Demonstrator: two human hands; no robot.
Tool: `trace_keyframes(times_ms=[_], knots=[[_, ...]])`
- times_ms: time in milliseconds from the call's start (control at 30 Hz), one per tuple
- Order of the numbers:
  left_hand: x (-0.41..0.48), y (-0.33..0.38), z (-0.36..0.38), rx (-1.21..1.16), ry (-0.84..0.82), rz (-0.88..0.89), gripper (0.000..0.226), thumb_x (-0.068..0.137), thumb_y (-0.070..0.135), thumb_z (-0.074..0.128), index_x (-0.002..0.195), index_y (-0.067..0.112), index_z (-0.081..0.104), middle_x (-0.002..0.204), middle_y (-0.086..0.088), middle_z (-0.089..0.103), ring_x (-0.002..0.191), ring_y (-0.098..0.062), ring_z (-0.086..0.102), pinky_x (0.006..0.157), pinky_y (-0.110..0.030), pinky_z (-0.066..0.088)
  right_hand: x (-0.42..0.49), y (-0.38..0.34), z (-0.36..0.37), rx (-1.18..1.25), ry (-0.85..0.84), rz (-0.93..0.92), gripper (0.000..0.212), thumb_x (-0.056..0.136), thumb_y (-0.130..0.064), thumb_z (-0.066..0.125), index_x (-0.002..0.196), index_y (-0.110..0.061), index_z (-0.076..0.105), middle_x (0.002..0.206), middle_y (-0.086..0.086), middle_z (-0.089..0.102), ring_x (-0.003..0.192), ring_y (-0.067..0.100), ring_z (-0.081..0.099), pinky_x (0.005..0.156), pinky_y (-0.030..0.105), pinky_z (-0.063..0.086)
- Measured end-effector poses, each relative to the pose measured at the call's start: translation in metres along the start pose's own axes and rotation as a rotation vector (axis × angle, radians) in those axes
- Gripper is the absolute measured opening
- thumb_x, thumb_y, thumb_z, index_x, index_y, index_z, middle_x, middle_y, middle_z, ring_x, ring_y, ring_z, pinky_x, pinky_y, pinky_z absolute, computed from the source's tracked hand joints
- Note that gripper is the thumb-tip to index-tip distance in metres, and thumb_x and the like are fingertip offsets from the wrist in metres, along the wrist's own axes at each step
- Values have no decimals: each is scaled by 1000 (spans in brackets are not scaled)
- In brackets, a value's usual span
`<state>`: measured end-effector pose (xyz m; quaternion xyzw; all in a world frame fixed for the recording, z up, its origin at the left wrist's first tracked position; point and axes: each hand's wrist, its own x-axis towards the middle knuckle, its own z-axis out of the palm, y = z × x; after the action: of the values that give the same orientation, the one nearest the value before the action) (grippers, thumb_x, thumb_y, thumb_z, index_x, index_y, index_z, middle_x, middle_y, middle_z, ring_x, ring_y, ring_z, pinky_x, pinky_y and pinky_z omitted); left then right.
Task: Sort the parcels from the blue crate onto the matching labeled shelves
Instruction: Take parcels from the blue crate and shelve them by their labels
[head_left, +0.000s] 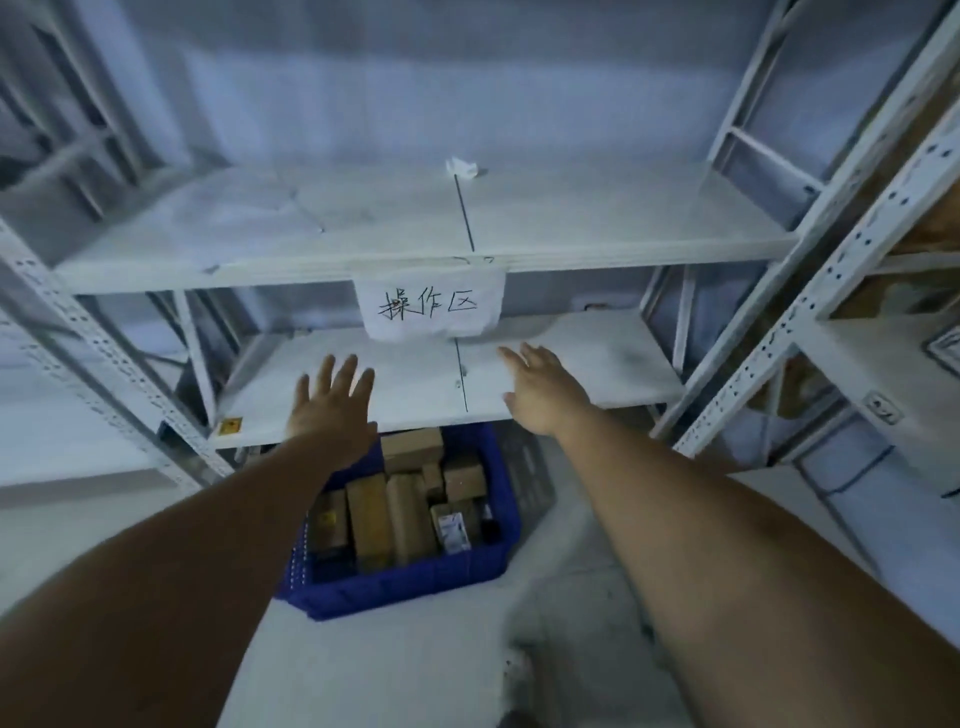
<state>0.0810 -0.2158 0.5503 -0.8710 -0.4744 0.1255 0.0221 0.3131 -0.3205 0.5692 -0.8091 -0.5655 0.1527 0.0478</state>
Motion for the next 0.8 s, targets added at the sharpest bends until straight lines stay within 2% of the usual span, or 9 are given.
trace_keyframes(times_ms=[167,267,367,500,567,600,667,733,800], knots=[[27,-15,54,-81,-151,-149,75,95,31,46,153,22,-2,160,-6,-15,146,-29,-15,118,-48,2,51,-5,48,-23,-114,64,75,92,-25,55,154,-28,12,157,15,17,142,34,18,109,41,31],[56,-21,86,-130,-234,-225,71,97,33,41,153,24,-1,160,-6,-12,146,-30,-13,119,-48,2,100,-9,81,-17,-173,86,74,91,-24,56,152,-25,16,149,17,30,134,35,30,100,40,39],[83,-26,115,-235,-290,-292,66,97,31,39,153,26,4,161,-5,-8,147,-29,-12,118,-47,5,148,-15,119,37,-263,101,70,92,-23,54,152,-23,18,139,17,38,123,34,42,95,40,43],[114,-39,153,-299,-370,-307,60,96,28,40,151,26,15,161,-5,-4,147,-28,-9,118,-46,8,192,-25,178,88,-426,146,70,93,-23,50,153,-23,14,141,19,35,125,37,39,99,43,42],[126,-48,177,-313,-447,-336,61,95,31,44,150,24,18,161,-6,-1,147,-28,-8,117,-46,11,208,-28,209,86,-467,146,70,92,-21,52,153,-21,17,137,18,42,123,37,43,98,43,42],[132,-53,192,-345,-496,-377,61,94,32,46,149,23,22,160,-8,3,148,-29,-4,116,-45,14,213,-29,225,104,-490,154,70,92,-18,53,152,-20,19,134,17,46,120,36,45,93,41,44],[145,-60,218,-468,-572,-468,53,93,29,49,142,17,36,155,-15,21,143,-33,20,112,-44,28,219,-28,255,166,-525,187,65,92,-15,54,149,-22,24,135,13,48,119,32,48,88,38,46],[159,-65,248,-633,-569,-559,41,91,22,52,131,12,49,141,-16,41,125,-34,45,101,-42,42,226,-29,291,225,-558,223,59,92,-15,57,144,-21,31,137,10,48,117,29,51,87,36,48],[171,-68,282,-769,-530,-640,39,90,15,52,129,11,52,133,-14,48,114,-33,53,93,-40,47,235,-27,328,285,-649,241,62,92,-21,61,146,-20,29,140,9,47,121,28,51,93,36,46]])
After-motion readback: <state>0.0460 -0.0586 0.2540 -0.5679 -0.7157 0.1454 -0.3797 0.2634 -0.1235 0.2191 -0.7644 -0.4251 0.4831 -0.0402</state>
